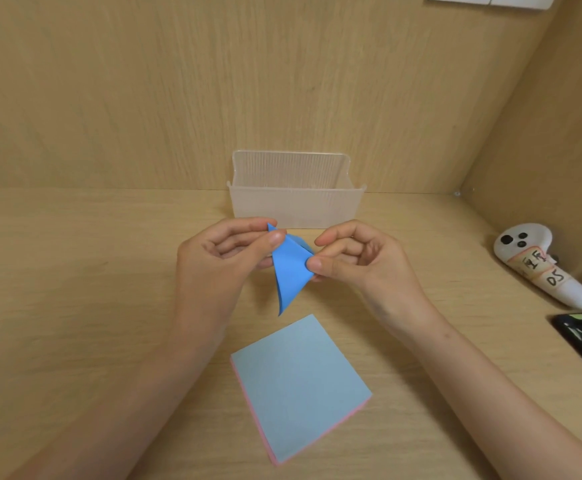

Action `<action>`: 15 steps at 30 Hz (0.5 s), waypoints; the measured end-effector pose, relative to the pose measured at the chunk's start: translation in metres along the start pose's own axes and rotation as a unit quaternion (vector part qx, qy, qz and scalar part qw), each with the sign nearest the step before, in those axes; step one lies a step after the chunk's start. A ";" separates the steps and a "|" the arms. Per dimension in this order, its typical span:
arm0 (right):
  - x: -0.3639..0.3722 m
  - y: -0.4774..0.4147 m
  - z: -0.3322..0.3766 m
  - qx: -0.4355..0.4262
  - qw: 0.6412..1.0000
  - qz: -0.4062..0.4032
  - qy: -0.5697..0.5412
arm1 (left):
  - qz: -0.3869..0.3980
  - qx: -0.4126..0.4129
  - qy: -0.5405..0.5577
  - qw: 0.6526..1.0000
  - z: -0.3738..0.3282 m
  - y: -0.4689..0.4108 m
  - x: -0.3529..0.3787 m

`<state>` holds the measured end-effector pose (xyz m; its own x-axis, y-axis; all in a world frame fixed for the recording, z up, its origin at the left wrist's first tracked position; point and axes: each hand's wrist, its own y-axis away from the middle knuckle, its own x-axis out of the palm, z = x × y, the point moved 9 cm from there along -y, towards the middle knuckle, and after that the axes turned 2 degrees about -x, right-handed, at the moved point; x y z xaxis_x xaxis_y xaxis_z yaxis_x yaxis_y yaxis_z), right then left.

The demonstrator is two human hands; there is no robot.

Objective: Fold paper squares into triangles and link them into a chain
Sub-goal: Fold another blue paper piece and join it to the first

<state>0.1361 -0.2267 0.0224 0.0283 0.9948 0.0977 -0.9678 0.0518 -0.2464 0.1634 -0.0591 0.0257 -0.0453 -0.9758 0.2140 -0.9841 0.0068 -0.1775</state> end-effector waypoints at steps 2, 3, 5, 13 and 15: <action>-0.001 0.000 0.000 0.001 1.000 -0.001 -0.002 | 0.002 -0.005 0.005 1.000 0.001 0.000 0.000; -0.001 0.000 0.000 0.001 1.000 -0.001 -0.003 | 0.003 -0.007 0.007 1.000 0.001 0.000 0.000; -0.001 0.000 0.000 0.001 1.000 0.000 -0.004 | 0.006 -0.009 0.010 1.000 0.001 0.000 0.000; -0.002 -0.001 -0.003 0.002 1.000 -0.009 -0.002 | 0.001 -0.034 0.029 0.999 0.005 0.001 0.000; 0.000 0.001 -0.008 0.018 1.000 -0.009 -0.022 | -0.013 -0.038 0.038 0.998 0.007 0.001 -0.002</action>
<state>0.1373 -0.2261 0.0150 0.0362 0.9887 0.1455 -0.9756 0.0665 -0.2091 0.1637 -0.0582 0.0185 -0.0299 -0.9562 0.2912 -0.9951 0.0011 -0.0987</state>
